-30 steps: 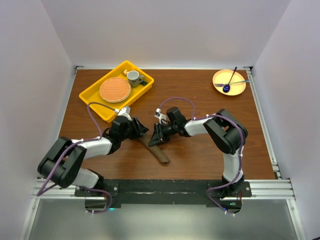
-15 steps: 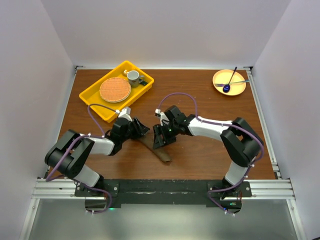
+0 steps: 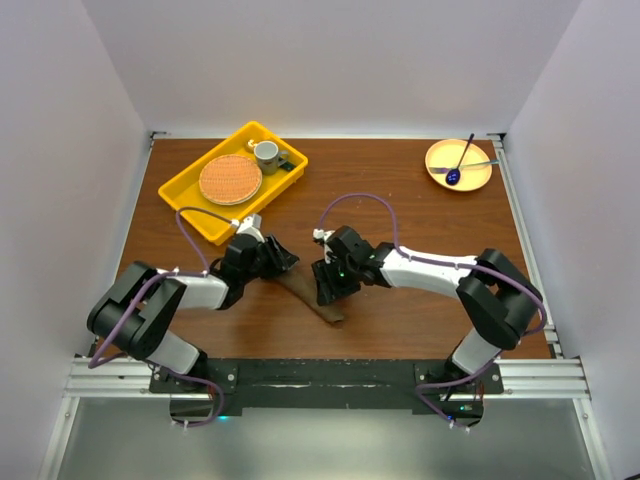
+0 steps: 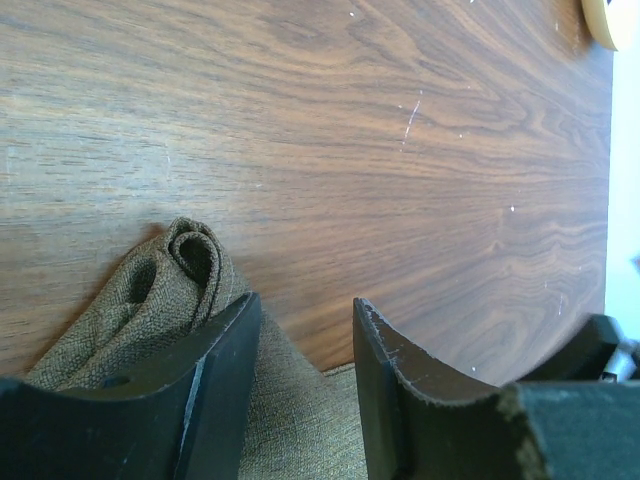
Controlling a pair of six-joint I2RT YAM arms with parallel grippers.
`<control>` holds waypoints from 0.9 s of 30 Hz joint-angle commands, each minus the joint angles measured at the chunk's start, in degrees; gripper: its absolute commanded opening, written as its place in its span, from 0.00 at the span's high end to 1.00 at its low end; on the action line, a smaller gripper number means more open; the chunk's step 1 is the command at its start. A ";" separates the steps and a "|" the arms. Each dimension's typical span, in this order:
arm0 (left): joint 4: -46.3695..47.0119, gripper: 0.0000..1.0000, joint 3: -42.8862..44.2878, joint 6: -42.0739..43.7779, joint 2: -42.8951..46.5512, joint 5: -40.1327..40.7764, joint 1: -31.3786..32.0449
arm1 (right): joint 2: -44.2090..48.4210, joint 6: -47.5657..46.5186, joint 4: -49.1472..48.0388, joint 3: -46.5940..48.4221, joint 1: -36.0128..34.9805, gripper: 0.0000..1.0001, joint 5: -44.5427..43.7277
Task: Fold the napkin, place the utensils inside, and roll it up
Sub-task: Roll the napkin with the utensil
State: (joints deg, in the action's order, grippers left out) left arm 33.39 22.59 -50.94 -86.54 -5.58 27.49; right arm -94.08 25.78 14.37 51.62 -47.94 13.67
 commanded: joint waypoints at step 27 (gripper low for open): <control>-13.60 0.49 3.60 -1.71 2.07 -5.41 -2.35 | -15.70 -8.91 5.94 17.39 -18.68 0.71 -40.14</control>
State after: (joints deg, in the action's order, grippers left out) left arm 26.06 26.48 -54.89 -87.46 -11.97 25.08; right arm -110.17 15.07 22.85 71.90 -66.92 -25.71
